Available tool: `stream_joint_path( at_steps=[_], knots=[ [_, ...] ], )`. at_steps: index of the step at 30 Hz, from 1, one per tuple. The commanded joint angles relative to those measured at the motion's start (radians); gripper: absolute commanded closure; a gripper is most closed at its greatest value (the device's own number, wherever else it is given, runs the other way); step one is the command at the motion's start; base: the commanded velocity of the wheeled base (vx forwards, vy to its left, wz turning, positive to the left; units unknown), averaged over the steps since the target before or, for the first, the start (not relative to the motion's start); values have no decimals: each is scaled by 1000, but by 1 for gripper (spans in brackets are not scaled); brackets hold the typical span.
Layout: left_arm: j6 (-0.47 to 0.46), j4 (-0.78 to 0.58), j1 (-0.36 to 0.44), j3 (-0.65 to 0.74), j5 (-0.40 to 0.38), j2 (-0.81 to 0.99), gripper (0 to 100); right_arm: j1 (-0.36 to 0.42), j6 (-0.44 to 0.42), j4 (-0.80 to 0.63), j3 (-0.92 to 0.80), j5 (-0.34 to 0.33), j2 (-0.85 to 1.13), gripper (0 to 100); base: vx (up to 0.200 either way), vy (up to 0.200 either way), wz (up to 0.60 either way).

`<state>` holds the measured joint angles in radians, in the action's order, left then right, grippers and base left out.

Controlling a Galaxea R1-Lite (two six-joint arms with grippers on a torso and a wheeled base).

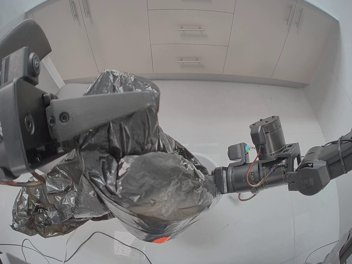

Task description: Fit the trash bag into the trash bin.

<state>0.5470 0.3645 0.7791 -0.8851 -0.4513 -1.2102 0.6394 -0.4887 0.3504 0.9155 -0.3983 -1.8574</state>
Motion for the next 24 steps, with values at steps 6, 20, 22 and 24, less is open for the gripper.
stream_joint_path(
  at_steps=[6, 20, 22, 24],
  knots=[
    [1, 1, 0, -2, 0, 0, 100, 0, -1, 2, 34, -1, -49, 0, 0, 0, 0],
    [2, 1, -1, 0, 2, 18, 100, 3, -45, 2, 32, -1, -42, 100, 0, 0, 0],
    [2, -1, -3, 2, 2, 21, 100, 3, -45, 2, 31, -1, -35, 100, 0, 0, 0],
    [2, -1, -3, 8, 2, 21, 100, 2, -45, 4, 26, 1, -22, 100, 0, 0, 0]
  ],
)
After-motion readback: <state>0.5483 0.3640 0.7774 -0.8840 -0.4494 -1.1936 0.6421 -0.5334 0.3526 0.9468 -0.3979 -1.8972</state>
